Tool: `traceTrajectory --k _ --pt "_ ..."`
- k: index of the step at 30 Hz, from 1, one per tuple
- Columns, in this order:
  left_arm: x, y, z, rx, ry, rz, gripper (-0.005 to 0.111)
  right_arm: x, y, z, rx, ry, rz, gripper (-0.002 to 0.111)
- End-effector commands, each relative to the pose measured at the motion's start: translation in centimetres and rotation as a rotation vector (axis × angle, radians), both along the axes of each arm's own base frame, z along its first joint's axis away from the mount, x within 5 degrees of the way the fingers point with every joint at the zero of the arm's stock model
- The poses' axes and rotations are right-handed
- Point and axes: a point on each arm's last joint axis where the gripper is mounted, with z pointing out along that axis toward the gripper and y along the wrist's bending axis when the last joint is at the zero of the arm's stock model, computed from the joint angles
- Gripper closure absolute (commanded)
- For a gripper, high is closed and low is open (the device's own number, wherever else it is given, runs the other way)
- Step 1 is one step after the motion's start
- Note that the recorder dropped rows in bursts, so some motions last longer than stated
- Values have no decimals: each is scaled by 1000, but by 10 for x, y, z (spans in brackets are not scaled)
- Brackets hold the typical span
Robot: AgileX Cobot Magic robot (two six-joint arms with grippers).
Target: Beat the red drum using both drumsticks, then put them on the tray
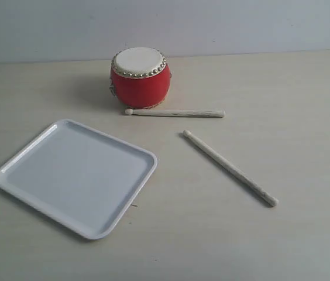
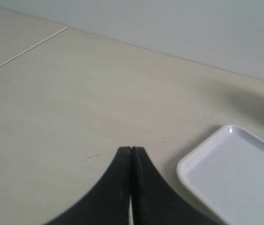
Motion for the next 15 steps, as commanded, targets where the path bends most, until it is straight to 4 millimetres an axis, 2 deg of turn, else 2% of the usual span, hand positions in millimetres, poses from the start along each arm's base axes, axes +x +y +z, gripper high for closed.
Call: traceTrajectory --k 1,15 --pt "0 0 0 3 -7 2 107 0 0 -1 -2 -7 -6 108" --pt "0 0 0 3 -7 2 107 0 0 0 -7 -11 -4 108"
